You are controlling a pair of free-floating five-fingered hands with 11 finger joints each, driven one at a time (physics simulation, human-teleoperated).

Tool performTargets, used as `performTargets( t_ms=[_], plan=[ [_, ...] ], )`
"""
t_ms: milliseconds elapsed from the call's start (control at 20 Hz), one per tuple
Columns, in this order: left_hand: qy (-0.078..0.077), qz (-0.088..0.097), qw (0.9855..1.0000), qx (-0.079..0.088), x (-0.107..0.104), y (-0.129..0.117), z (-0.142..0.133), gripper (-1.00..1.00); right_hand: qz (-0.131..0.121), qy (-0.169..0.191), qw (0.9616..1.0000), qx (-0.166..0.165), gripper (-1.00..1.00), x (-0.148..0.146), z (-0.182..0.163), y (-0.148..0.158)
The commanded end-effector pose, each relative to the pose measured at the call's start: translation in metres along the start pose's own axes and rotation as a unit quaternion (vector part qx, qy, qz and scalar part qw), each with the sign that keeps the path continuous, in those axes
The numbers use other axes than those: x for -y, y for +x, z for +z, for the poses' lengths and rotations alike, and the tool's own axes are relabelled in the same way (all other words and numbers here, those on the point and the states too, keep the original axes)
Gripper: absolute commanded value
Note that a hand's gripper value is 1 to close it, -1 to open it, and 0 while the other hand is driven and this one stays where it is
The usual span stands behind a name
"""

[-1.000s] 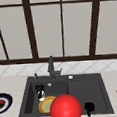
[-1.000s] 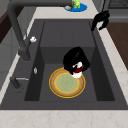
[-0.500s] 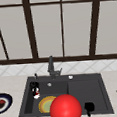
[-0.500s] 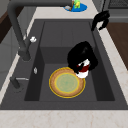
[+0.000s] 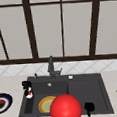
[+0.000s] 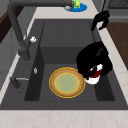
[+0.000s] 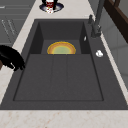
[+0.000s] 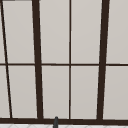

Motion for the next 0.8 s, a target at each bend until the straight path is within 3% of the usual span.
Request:
performTargets(
  t_ms=[0, 450, 750],
  plan=[
    [0.0, 0.003, 1.0, 0.0, 0.003, 0.021, 0.025, 1.0, 0.0, 0.0, 1.0, 0.0, 0.0, 0.0, 0.0, 0.0],
    [-0.002, 0.01, 0.9999, -0.002, 0.016, 0.075, 0.075, 1.0, 0.0, 0.0, 1.0, 0.0, 0.0, 0.0, 0.0, 0.0],
    [-0.002, 0.025, 0.9997, -0.001, 0.01, 0.119, 0.107, 1.0, 0.0, 0.0, 1.0, 0.0, 0.0, 0.0, 0.0, 0.0]
  ],
)
